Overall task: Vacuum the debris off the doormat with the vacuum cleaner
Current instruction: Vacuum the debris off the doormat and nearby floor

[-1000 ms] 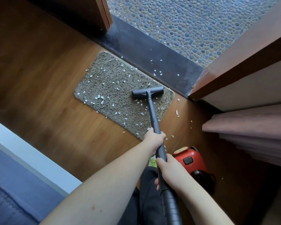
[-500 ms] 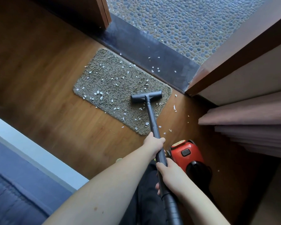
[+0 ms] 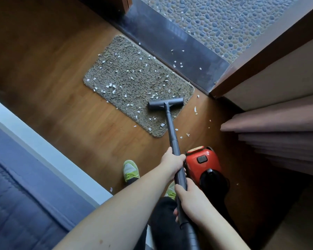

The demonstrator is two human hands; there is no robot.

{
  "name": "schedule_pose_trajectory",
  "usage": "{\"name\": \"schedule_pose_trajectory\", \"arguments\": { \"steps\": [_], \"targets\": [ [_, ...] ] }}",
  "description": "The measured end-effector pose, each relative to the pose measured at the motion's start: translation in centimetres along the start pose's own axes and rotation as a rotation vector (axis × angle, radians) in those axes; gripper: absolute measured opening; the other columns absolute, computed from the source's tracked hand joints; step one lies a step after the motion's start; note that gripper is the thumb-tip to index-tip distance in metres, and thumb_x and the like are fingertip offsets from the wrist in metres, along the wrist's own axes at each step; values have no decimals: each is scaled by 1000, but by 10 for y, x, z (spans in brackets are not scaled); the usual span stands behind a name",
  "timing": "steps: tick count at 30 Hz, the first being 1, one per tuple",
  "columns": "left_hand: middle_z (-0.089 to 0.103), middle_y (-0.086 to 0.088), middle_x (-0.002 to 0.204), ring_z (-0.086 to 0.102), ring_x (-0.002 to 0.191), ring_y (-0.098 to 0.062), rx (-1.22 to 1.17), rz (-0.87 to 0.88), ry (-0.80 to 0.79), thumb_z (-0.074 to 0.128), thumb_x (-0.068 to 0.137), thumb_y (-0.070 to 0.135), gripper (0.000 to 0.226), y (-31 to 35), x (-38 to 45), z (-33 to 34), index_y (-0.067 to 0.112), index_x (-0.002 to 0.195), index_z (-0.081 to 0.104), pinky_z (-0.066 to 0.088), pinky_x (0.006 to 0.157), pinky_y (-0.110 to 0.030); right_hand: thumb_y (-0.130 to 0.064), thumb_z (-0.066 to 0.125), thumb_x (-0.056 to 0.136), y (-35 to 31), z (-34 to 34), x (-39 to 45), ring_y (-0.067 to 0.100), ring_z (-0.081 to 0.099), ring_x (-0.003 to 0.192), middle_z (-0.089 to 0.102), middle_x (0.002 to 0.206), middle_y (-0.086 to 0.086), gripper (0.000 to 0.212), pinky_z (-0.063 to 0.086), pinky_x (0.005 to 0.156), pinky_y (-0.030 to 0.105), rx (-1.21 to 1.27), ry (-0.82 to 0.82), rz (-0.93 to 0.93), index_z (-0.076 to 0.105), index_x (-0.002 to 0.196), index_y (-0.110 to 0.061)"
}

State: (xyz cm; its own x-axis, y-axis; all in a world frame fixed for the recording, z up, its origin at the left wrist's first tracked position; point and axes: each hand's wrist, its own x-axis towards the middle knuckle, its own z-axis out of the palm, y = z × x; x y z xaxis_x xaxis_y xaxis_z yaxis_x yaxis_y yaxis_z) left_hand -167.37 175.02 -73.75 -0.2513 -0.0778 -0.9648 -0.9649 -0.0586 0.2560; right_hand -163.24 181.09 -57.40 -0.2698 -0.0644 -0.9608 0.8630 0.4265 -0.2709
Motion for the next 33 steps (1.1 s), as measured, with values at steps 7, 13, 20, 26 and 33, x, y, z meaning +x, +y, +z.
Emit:
{"name": "schedule_pose_trajectory", "arguments": {
  "steps": [7,13,20,26,33],
  "targets": [
    [55,-15,135,66,107,-36,-21,-3,12,61,64,37,100,-18,-12,22,32,155,17,58,87,-50,-20,43,97,28,-26,2,21,59,40,54,73,16,12,47,41,29,-17,-17,-25,44,108,-16],
    [62,-15,112,67,82,-32,-66,5,20,60,75,28,81,-22,-43,29,27,150,28,60,78,-46,-18,42,96,49,-30,-2,21,60,42,55,75,13,21,48,41,29,-54,-9,-49,41,117,-16],
    [61,-16,117,68,78,-31,-31,8,56,60,77,27,90,-42,-60,25,25,156,18,61,75,-46,-16,42,95,66,-19,-11,23,60,41,56,68,12,34,47,39,28,-49,-26,-36,37,129,-11],
    [59,-13,113,61,57,-20,-41,-4,56,56,91,18,80,-59,-71,15,24,158,12,55,52,-30,-17,41,95,75,-10,-28,18,60,38,59,72,13,38,46,38,26,-103,-45,-33,36,132,-13],
    [56,-8,88,58,59,-23,-21,-17,54,53,93,14,63,-85,-80,13,18,150,28,50,45,-27,-20,42,95,94,0,-37,20,62,43,61,72,12,24,52,43,31,-124,-62,0,41,118,-15]
  ]
}}
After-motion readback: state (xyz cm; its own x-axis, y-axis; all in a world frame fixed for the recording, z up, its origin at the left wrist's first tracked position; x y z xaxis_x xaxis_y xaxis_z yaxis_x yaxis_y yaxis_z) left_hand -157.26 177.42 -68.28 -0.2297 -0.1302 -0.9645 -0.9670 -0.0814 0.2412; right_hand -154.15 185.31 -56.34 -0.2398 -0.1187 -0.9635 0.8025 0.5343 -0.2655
